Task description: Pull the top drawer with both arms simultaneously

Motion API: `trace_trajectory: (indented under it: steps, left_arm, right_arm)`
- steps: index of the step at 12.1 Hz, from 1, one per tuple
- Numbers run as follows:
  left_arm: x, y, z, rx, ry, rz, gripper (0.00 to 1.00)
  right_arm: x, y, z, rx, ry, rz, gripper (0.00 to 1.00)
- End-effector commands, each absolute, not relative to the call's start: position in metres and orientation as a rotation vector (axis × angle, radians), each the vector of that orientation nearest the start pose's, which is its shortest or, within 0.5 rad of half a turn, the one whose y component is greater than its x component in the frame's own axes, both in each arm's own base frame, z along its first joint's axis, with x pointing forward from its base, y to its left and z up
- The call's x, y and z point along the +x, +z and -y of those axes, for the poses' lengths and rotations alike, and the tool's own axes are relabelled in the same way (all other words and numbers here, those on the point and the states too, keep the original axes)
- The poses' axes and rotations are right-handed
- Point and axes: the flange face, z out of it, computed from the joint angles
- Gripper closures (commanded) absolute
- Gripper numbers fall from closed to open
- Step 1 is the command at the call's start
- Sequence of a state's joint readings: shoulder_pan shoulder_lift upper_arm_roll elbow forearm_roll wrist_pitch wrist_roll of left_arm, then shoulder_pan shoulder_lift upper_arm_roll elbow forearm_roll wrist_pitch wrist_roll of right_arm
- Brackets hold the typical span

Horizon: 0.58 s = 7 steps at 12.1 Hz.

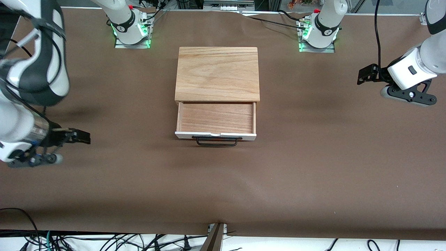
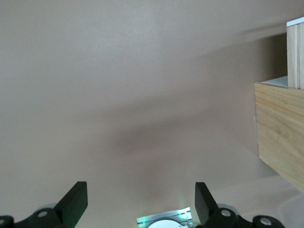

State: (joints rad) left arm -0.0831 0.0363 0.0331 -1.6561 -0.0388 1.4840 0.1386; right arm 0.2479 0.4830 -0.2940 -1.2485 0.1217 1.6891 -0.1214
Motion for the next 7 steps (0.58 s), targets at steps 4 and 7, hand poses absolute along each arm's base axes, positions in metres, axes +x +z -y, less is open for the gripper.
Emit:
trace_trajectory:
  steps: [4,7]
  left_arm:
    - [0.554,0.561,0.036,-3.140,0.349,-0.234,0.00]
    - [0.555,0.561,0.036,-3.140,0.351,-0.224,0.00]
  right_arm:
    - [0.599,0.560,0.032,-3.222,0.008,-0.105,0.00]
    - [0.565,0.601,0.035,-3.196,-0.086,-0.101,0.00]
